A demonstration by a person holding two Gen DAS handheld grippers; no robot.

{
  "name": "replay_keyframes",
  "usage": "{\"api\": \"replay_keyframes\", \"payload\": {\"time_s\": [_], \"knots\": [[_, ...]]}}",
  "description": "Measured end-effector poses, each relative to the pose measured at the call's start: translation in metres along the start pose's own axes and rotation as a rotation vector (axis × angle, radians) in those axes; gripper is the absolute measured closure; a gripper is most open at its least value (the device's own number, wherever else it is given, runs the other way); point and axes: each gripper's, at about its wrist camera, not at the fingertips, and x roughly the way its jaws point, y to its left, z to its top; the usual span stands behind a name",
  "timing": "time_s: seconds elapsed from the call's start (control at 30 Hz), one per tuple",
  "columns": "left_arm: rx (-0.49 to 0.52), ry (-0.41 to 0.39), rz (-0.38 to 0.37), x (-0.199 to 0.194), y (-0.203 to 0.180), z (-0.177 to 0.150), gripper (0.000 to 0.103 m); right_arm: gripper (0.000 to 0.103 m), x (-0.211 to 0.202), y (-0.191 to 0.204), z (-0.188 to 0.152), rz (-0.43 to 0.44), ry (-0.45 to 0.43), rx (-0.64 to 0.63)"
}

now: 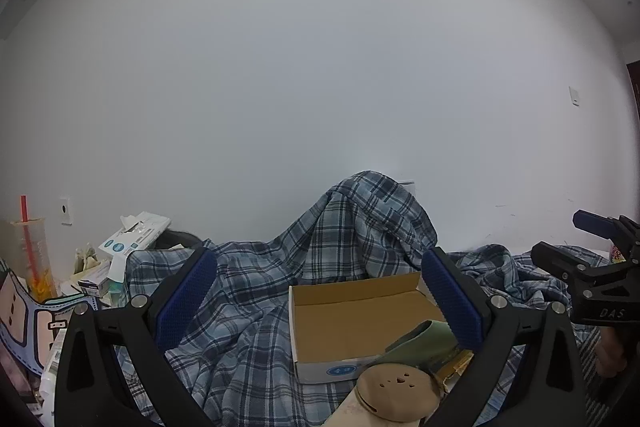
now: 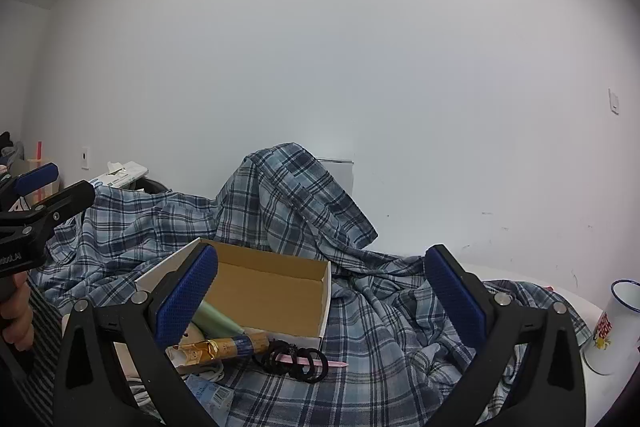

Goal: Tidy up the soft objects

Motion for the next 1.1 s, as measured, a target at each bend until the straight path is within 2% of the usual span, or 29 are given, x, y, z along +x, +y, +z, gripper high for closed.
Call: {"api": "replay_keyframes", "payload": {"time_s": [0.5,0.83,0.97,1.1], "knots": [[-0.014,0.051,-0.042,0.004,0.004,0.002,0.000,0.000,0.001,0.000,0.000,-0.001,0.004,-0.002],[-0.059,0.100,-0.026,0.002,0.018,0.020,0.000,0.000,-0.003,0.003,0.002,0.027,-0.007,-0.008],[-0.002,0.113,-0.020,-0.005,0.013,0.026,0.000,0.000,-0.006,0.003,0.007,0.047,-0.002,0.003],[0.071,0.187,-0.004,-0.009,0.004,0.020,0.000,0.000,-0.008,-0.003,0.013,0.071,0.034,0.045]]}}
